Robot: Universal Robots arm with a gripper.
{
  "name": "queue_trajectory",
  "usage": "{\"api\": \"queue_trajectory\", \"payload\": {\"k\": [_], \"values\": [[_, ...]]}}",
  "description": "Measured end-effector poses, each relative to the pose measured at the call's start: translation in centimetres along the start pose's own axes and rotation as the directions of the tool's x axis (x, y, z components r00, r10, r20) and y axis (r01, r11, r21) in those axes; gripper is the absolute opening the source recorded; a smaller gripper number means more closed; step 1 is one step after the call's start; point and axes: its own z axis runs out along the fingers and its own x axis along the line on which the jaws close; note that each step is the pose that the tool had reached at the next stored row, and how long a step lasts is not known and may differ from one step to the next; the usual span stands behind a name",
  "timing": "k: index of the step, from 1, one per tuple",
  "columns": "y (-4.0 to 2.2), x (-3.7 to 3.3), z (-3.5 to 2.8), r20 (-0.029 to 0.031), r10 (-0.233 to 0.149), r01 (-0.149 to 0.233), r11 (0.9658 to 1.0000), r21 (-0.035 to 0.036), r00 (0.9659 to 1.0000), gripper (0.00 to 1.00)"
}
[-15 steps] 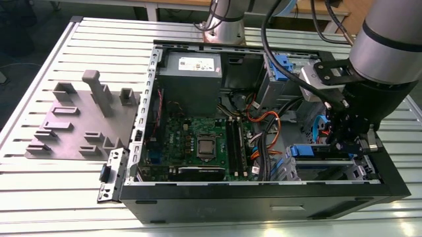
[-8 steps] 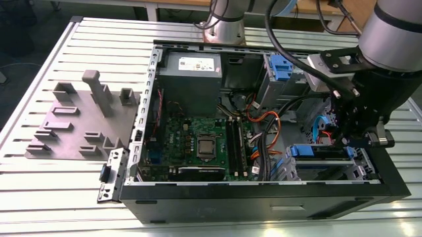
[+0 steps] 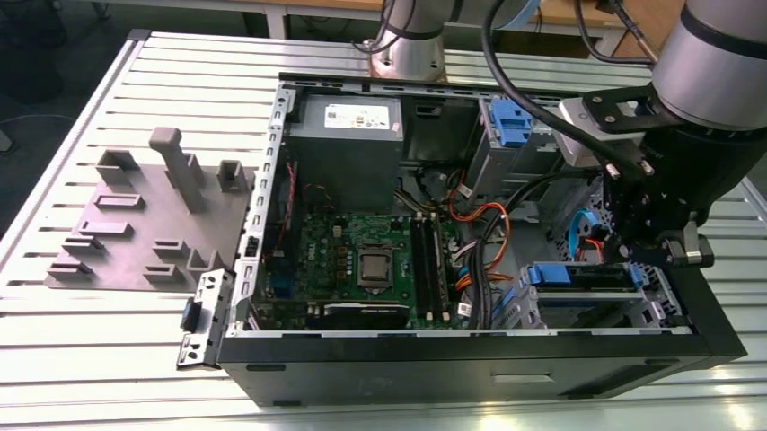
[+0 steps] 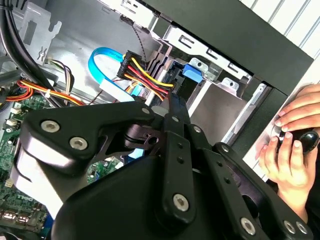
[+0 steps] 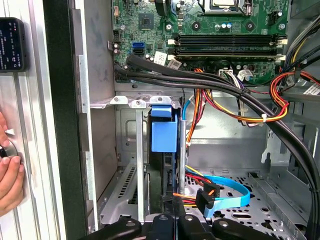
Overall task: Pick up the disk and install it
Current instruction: 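Insert the first disk wire, then insert the second disk wire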
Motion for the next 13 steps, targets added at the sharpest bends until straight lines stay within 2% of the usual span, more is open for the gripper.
{"api": "queue_trajectory", "payload": {"k": [13], "values": [[0.00, 0.00, 0.00, 0.0000, 0.000, 0.000, 1.0000, -0.0004, 1.0000, 0.11]]}}
